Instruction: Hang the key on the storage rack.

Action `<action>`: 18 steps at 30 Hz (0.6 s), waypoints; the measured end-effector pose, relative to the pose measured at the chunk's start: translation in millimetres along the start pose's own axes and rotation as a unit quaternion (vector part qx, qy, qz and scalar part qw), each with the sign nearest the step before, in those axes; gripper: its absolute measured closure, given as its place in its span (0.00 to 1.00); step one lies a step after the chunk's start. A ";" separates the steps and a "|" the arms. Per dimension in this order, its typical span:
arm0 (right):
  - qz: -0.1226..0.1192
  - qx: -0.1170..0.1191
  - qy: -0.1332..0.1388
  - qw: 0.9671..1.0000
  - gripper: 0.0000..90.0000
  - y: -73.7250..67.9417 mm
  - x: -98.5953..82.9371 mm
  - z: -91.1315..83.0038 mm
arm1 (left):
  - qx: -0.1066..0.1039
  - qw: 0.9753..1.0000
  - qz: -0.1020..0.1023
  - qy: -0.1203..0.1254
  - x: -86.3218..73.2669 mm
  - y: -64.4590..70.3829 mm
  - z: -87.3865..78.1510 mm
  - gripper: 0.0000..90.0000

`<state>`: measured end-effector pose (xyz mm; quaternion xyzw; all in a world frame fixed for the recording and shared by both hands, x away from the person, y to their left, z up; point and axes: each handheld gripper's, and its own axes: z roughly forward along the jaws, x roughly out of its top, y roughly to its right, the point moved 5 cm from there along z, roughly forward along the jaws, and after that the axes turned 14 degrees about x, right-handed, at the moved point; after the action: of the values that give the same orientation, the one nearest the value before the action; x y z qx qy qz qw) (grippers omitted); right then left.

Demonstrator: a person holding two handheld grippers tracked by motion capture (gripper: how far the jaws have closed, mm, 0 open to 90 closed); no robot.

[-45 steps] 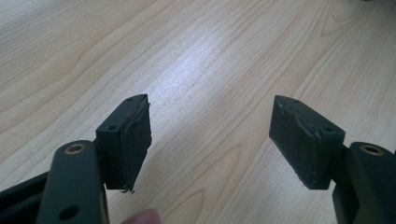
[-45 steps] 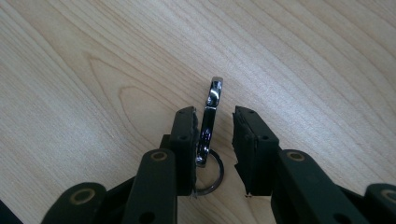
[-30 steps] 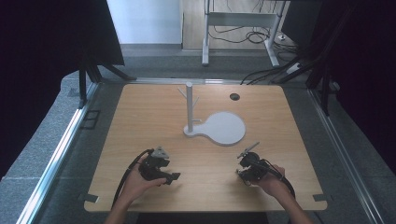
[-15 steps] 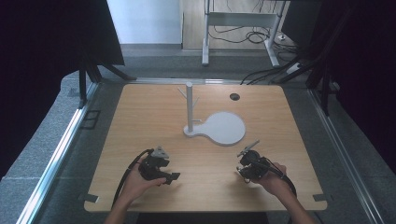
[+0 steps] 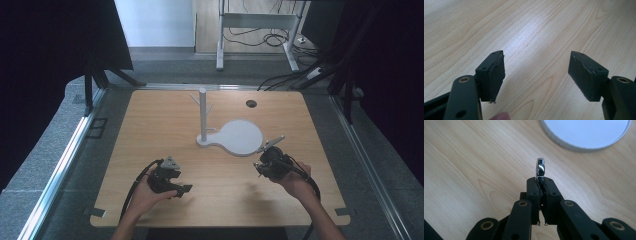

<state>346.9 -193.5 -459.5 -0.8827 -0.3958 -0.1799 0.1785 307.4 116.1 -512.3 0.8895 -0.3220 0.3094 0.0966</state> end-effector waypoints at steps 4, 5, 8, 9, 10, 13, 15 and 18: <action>-0.003 0.002 0.006 1.000 0.94 2.1 6.4 -0.9 | 0.001 1.000 -0.001 -0.003 -0.8 -1.2 1.1 0.33; -0.005 0.004 0.006 1.000 0.94 3.0 8.4 -0.6 | 0.001 1.000 0.000 -0.003 -1.0 -1.4 1.3 0.33; -0.004 0.005 0.010 1.000 0.94 4.3 13.6 0.7 | 0.001 1.000 0.001 -0.005 -1.0 -0.5 2.1 0.33; -0.005 0.007 0.010 1.000 0.94 4.8 14.8 1.1 | 0.001 1.000 0.003 -0.007 -1.0 -0.1 2.5 0.33; -0.004 0.007 0.011 1.000 0.94 5.5 16.8 2.2 | 0.000 1.000 0.004 -0.007 -1.1 0.4 2.9 0.33; -0.001 0.007 0.010 1.000 0.94 7.1 21.2 4.4 | -0.001 1.000 0.007 -0.008 -1.2 1.1 3.9 0.33; 0.000 0.008 0.012 1.000 0.94 8.2 24.9 5.4 | -0.002 1.000 0.007 -0.008 -1.4 1.3 4.2 0.33; 0.003 0.012 0.019 1.000 0.94 10.1 31.0 5.5 | -0.003 1.000 0.006 -0.007 -1.4 1.1 3.9 0.33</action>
<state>374.8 -177.6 -451.8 -0.8780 -0.3920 -0.1918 0.1967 307.8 114.6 -516.3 0.8896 -0.3289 0.3024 0.0951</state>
